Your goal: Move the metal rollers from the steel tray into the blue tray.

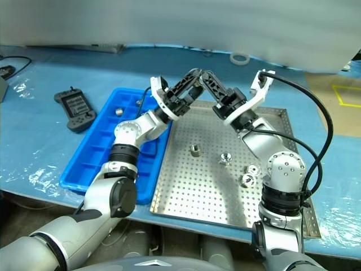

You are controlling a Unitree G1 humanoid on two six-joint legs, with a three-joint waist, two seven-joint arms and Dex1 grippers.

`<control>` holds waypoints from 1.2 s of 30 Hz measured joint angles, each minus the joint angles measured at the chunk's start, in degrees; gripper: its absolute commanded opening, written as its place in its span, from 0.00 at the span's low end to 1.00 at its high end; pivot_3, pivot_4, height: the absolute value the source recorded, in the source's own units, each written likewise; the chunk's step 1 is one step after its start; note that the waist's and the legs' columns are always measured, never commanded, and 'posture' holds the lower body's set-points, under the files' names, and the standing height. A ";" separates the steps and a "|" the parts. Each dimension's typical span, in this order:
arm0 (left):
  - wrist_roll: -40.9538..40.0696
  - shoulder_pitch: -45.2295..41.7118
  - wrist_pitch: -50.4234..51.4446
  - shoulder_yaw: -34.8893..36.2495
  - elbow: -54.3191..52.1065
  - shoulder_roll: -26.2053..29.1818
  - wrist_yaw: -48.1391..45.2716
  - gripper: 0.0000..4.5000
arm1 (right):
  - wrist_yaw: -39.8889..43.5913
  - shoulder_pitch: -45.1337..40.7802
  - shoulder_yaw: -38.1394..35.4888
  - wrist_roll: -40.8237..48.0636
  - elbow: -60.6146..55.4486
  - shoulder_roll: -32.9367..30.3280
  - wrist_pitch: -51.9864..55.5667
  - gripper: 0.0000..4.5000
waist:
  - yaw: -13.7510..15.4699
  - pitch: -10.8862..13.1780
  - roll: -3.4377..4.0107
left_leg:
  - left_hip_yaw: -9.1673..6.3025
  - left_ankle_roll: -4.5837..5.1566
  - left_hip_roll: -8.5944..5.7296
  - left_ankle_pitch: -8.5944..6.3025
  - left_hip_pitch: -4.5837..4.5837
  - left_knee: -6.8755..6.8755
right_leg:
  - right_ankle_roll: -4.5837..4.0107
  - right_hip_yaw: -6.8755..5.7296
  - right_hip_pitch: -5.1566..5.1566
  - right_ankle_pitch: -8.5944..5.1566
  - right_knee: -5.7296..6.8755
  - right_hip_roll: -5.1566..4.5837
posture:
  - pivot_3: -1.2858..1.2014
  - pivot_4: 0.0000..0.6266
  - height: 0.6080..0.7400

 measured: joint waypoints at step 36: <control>11.99 0.86 -9.14 -6.65 -14.02 26.76 -9.83 0.28 | 2.44 3.00 -3.47 -0.33 2.61 -6.95 0.13 0.28 | -0.04 0.00 0.00 | -0.02 -0.14 0.03 0.05 0.02 -0.07 | 0.02 0.00 -0.04 0.00 0.01 0.06 | 0.40 0.24 1.00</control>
